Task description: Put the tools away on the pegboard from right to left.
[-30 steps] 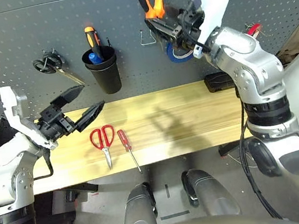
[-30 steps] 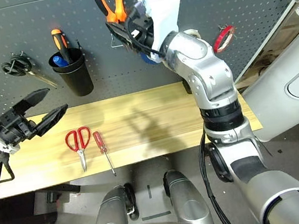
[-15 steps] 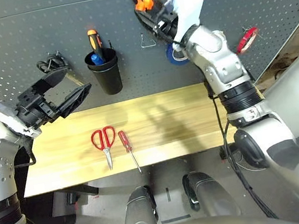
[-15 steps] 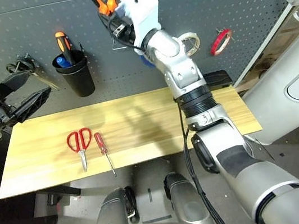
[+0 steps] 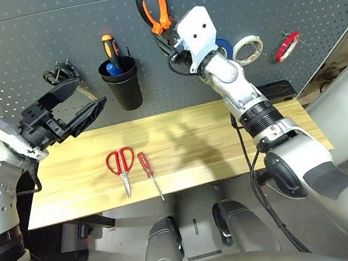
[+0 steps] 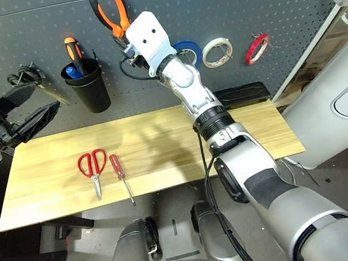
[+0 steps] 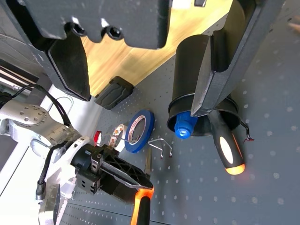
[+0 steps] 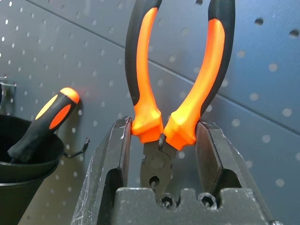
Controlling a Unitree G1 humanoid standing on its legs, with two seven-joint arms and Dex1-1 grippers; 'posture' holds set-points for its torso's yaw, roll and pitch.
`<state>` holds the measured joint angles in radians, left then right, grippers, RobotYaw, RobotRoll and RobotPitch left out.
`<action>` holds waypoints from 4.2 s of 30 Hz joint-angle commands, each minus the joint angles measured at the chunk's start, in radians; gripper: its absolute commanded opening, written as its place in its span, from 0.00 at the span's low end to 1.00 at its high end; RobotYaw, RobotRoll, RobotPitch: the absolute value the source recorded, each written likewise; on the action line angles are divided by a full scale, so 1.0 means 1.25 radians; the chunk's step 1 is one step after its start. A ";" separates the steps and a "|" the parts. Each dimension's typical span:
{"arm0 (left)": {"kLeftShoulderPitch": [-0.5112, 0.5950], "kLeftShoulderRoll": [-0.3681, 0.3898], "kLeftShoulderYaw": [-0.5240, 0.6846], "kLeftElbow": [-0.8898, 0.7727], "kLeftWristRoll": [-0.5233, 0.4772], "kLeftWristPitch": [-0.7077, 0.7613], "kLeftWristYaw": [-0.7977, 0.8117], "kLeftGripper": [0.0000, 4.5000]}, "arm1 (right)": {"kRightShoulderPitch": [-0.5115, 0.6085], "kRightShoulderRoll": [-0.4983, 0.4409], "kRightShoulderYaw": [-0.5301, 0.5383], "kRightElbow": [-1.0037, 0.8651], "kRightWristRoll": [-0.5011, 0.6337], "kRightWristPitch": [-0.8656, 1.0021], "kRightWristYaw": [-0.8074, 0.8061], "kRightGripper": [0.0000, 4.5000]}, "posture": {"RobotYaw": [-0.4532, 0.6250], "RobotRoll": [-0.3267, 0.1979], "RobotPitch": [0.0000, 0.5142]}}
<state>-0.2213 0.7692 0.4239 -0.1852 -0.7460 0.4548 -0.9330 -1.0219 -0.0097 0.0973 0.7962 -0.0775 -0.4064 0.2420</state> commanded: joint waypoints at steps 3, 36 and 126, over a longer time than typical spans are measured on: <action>0.007 0.004 0.000 -0.019 -0.003 0.010 0.006 1.00 | -0.024 -0.012 -0.005 0.047 -0.014 -0.035 -0.021 0.46 | 0.44 0.62 0.17; 0.029 -0.010 -0.004 -0.056 -0.017 0.019 0.032 1.00 | -0.044 -0.022 -0.025 0.225 0.000 -0.063 -0.005 0.46 | 0.46 0.62 0.21; 0.029 0.000 -0.015 -0.063 -0.025 0.047 0.020 1.00 | 0.038 -0.062 0.019 -0.080 -0.058 -0.022 -0.013 0.46 | 0.45 0.62 0.30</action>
<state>-0.1974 0.7565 0.3936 -0.2415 -0.7628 0.5004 -0.8977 -0.9560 -0.0838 0.1087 0.6736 -0.1394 -0.3969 0.2352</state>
